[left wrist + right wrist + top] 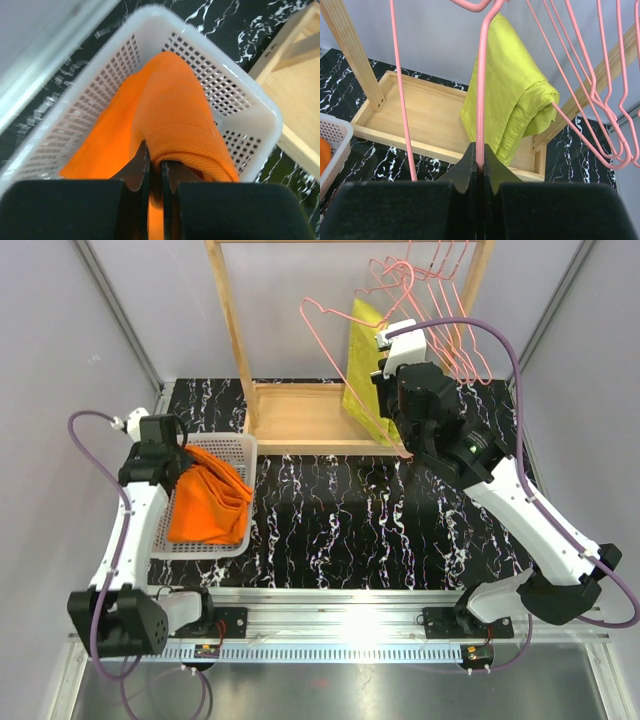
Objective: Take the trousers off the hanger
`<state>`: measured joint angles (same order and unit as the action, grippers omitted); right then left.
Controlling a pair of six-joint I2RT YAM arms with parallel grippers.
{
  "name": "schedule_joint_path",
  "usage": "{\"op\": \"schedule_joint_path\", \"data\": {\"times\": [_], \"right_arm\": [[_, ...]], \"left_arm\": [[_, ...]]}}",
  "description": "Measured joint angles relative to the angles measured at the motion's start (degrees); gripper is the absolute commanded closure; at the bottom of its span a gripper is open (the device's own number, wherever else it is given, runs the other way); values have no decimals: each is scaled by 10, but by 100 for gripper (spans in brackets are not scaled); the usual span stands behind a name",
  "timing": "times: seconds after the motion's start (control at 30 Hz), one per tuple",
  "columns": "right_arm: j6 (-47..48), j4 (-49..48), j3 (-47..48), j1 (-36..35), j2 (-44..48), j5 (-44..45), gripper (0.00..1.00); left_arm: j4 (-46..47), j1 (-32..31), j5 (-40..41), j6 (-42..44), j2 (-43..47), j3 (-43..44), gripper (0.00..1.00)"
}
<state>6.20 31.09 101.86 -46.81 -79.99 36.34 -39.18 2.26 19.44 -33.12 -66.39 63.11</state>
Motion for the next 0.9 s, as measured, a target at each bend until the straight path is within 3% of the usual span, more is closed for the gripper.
{"op": "schedule_joint_path", "data": {"times": [0.2,0.4,0.47,0.5,0.53,0.57,0.9], "right_arm": [[-7,16,9,0,-4,0,100],[-9,22,14,0,-17,2,100],[-4,24,21,0,-28,5,100],[-1,24,25,0,-34,7,100],[4,24,30,0,-42,8,100],[9,24,35,0,-50,11,100],[85,-9,56,0,-98,52,100]], "left_arm": [[79,61,-75,-116,-95,-163,100],[104,61,-78,-174,-86,-202,99],[97,62,-76,-179,-70,-202,78],[93,62,-77,-179,-61,-202,58],[82,62,-77,-179,-47,-201,26],[70,62,-78,-179,-31,-200,1],[-31,62,-97,-169,130,-110,1]]}}
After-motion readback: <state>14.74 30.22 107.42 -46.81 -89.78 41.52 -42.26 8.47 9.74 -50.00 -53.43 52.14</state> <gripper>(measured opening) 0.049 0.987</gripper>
